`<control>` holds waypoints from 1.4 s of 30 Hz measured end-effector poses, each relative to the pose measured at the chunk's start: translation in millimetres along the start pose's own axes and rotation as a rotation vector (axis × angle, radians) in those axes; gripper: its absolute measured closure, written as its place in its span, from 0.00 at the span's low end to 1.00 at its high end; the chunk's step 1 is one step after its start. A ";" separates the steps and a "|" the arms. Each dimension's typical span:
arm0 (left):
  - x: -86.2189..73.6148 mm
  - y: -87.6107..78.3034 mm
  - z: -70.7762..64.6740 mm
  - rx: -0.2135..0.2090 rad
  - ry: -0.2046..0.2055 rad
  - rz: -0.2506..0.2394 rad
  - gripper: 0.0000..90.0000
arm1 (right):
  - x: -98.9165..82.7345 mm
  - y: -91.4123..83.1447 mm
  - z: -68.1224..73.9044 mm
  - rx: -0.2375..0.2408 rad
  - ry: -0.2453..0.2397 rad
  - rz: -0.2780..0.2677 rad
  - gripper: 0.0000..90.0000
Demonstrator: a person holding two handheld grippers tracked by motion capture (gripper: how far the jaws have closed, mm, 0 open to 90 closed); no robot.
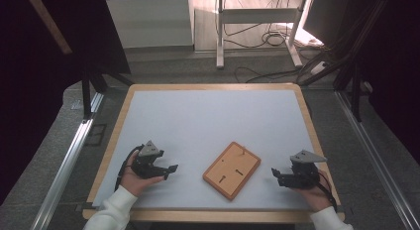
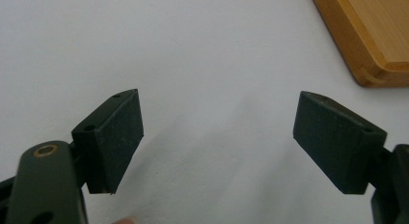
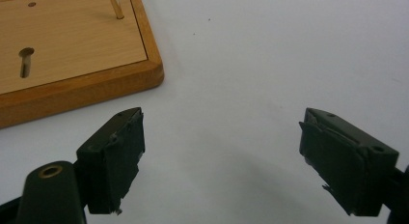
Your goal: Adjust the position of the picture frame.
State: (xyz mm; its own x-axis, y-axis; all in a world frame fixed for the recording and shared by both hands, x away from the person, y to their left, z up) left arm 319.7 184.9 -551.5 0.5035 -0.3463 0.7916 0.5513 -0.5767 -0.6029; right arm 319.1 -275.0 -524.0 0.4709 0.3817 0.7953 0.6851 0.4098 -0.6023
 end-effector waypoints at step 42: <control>-2.4 2.7 0.5 0.020 0.013 0.022 0.19 | 62.7 50.0 48.4 0.160 -0.100 0.000 0.39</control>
State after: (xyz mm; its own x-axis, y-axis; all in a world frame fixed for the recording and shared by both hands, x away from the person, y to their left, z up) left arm 320.3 184.5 -555.1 0.5072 -0.3680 0.7793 0.5537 -0.5538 -0.6218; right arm 356.0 -190.5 -507.6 0.4077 0.4587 0.7895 0.5846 0.5331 -0.6116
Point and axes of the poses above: each handheld gripper's, and its own axes: y roughly forward along the jaws, x roughly out of its top, z roughly to its left, the point moved 3 cm from there along y, roughly forward along the jaws, and after that the axes turned 4 degrees about -z, right-handed, at the moved point
